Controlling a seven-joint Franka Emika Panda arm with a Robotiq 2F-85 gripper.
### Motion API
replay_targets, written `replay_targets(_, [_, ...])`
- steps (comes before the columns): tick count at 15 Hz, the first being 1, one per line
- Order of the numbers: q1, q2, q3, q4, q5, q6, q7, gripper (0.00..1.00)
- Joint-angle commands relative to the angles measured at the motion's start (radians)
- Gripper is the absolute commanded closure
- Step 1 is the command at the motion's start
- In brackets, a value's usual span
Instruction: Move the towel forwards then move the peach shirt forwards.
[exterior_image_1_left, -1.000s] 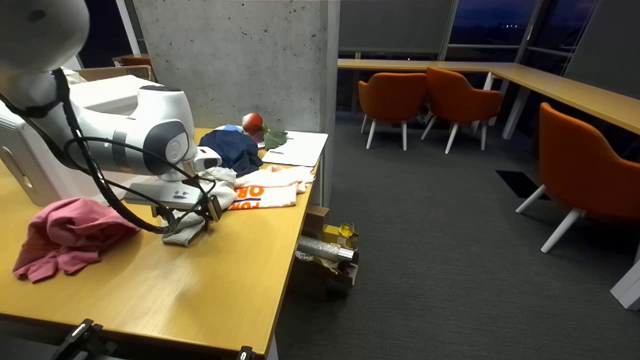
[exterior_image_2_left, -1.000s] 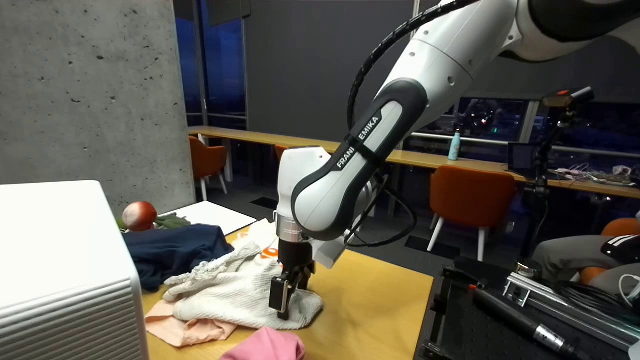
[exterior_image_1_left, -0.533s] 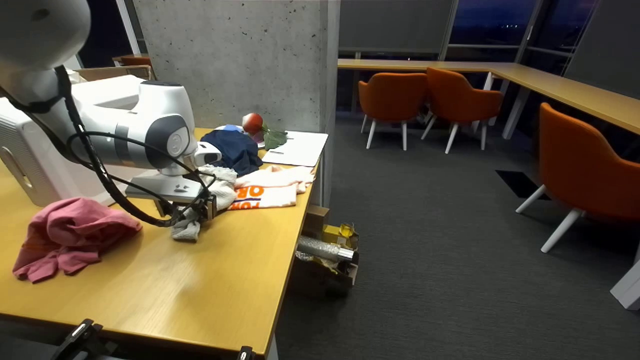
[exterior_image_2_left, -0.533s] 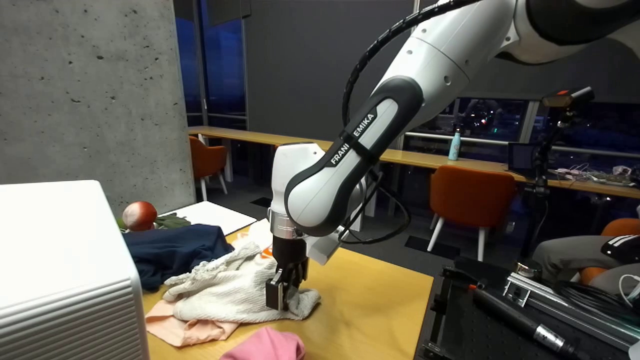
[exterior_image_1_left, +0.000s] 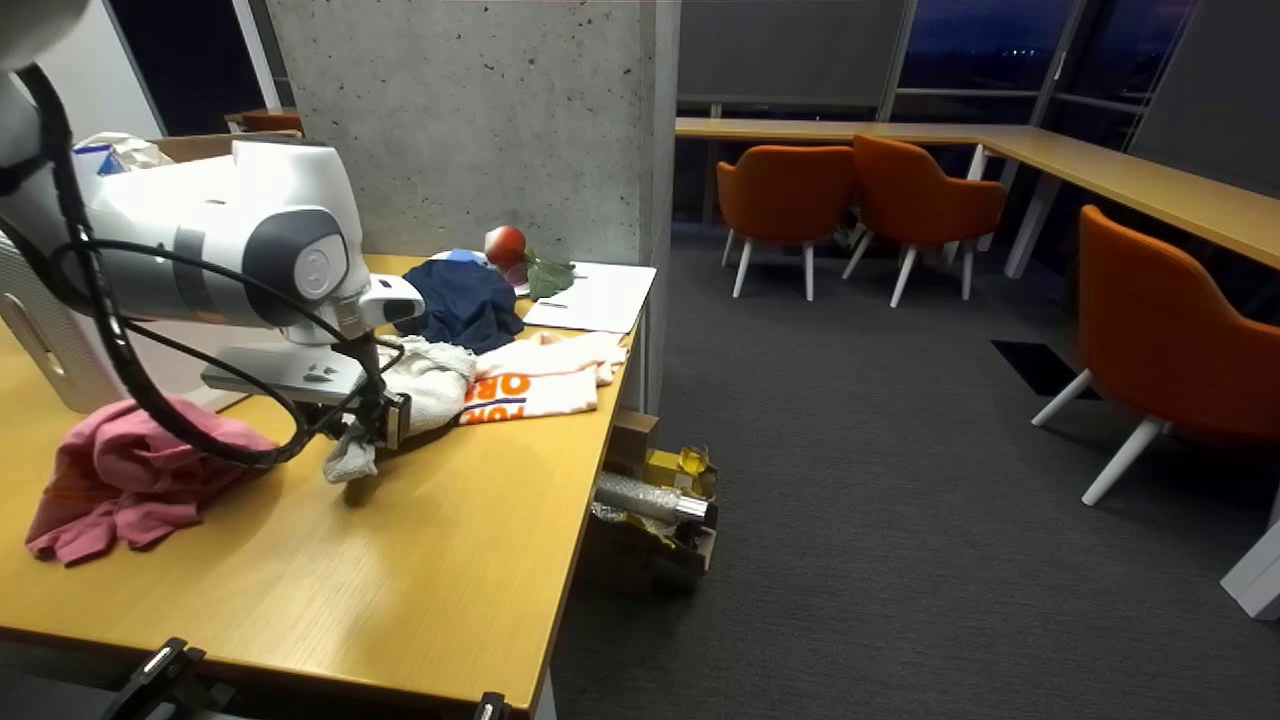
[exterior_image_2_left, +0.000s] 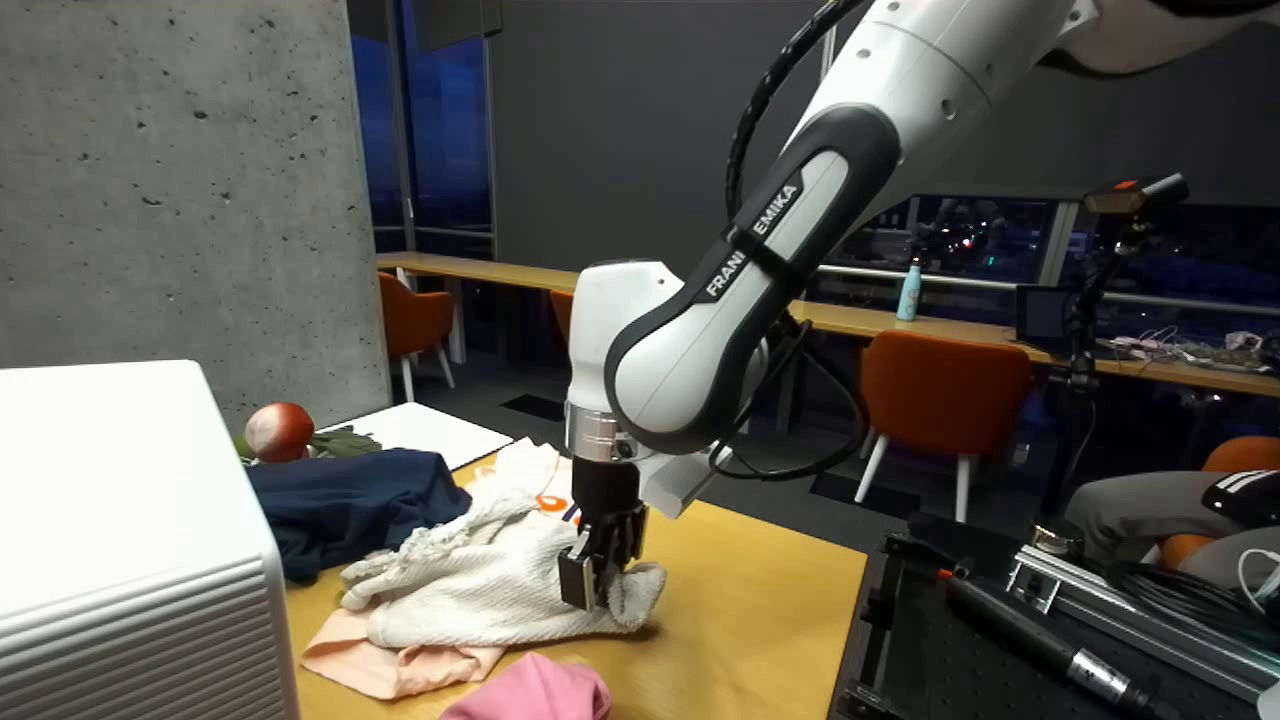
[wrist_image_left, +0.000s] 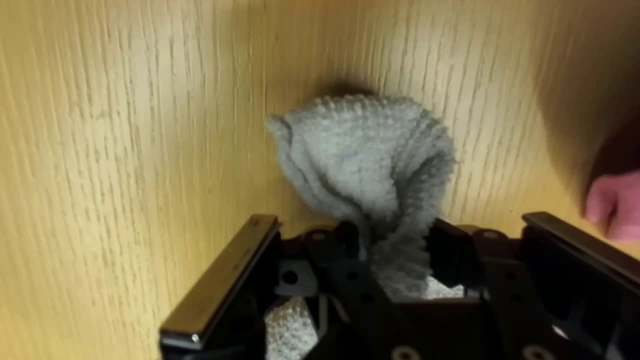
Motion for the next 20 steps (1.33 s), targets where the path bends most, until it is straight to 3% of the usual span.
replay_targets(1, [0.050, -0.238, -0.056, -0.246, -0.023, 0.012, 0.127, 0.96])
replay_targets(4, [0.059, -0.402, -0.080, -0.392, -0.040, -0.076, 0.208, 0.96])
replay_targets(9, [0.003, -0.475, -0.087, -0.494, -0.053, -0.195, 0.265, 0.96])
replay_targets(19, [-0.089, -0.269, -0.074, -0.454, 0.015, -0.160, 0.153, 0.96])
replay_targets(20, [-0.091, -0.253, -0.075, -0.446, 0.017, -0.157, 0.148, 0.66])
